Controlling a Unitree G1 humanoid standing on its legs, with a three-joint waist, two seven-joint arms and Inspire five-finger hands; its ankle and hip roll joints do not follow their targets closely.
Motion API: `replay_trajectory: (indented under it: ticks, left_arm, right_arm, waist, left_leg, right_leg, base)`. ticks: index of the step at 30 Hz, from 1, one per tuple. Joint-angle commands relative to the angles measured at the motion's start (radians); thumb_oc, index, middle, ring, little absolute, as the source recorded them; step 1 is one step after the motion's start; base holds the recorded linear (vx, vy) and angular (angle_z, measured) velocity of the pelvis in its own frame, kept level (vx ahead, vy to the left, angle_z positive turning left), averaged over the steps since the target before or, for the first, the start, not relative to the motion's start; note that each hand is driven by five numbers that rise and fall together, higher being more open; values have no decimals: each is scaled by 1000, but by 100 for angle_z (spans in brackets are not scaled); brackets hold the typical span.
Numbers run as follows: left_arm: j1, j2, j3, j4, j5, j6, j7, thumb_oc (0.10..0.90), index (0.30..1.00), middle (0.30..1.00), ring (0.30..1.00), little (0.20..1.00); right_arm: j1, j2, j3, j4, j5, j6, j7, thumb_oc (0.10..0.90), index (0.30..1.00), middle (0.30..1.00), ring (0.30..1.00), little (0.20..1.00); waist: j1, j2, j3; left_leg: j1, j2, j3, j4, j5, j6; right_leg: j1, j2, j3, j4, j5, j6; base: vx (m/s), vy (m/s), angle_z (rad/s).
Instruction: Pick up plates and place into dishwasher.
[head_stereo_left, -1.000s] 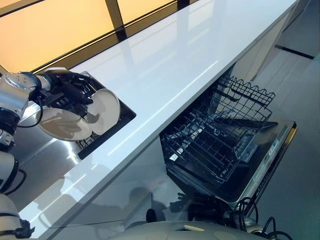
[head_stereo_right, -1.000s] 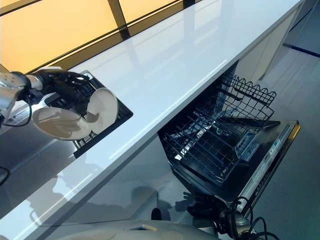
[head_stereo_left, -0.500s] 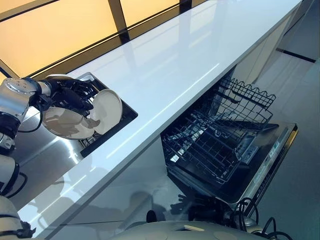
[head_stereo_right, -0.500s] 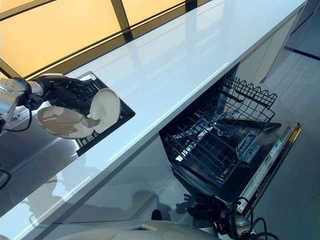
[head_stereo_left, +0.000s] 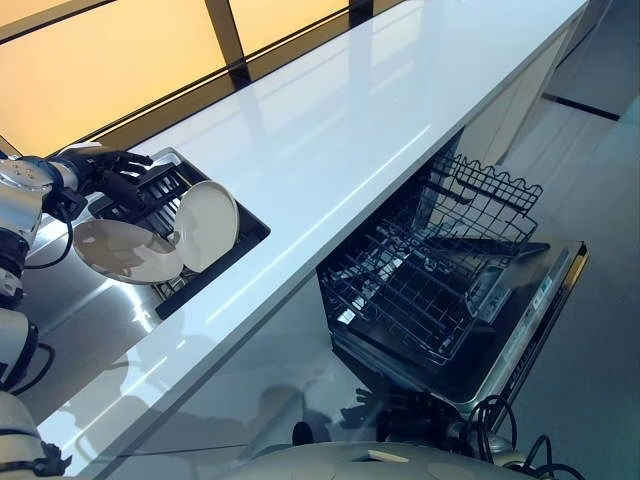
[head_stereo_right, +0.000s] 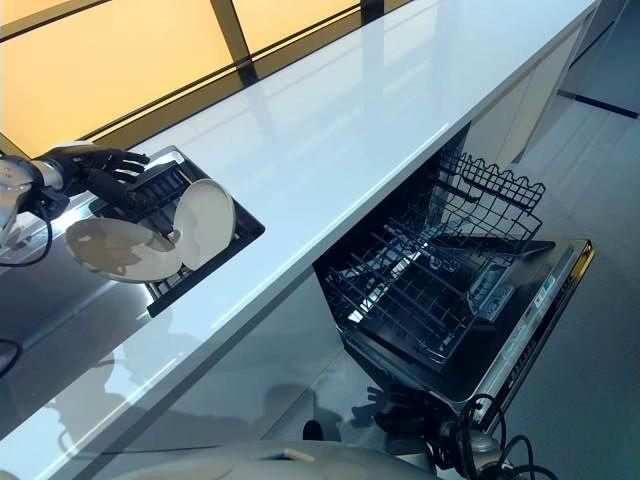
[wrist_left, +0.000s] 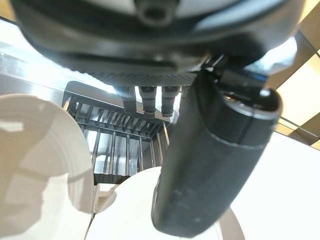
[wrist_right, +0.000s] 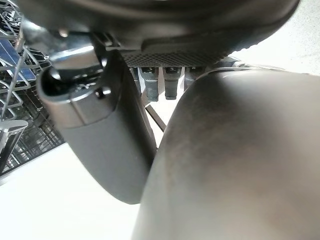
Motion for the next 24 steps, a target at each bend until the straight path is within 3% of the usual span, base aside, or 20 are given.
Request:
replay_trajectory:
  ticks: [1, 11, 24]
  left_arm:
    - [-135, 53, 137, 49, -11, -44, 86, 800, 900, 900, 900, 900]
    - [-138, 28, 144, 66, -24, -38, 119, 800, 900, 900, 900, 900]
    - [-265, -22, 50, 109, -58, -27, 174, 800, 900, 900, 900, 900]
  right_arm:
    - [90, -48, 42, -8, -11, -2, 1, 800, 900, 900, 900, 900]
    - [69, -65, 45, -23, 11, -30, -4, 800, 900, 900, 900, 900]
    - [0, -85, 81, -52, 69, -69, -19, 800, 900, 900, 900, 900]
  waist:
    - [-26, 5, 22]
    - [-38, -9, 76]
    - [-55, -32, 177]
  left_leg:
    - [-19, -51, 42, 6, -41, 28]
    - [-54, -54, 47, 6, -30, 33]
    - [-115, -52, 68, 6, -8, 35]
  right_leg:
    - [3, -12, 27, 4, -5, 77]
    - [-34, -16, 45, 4, 9, 75]
    - [-108, -26, 64, 17, 36, 74]
  base:
    - [3, 35, -1]
    - [-20, 37, -3]
    - [-59, 28, -4]
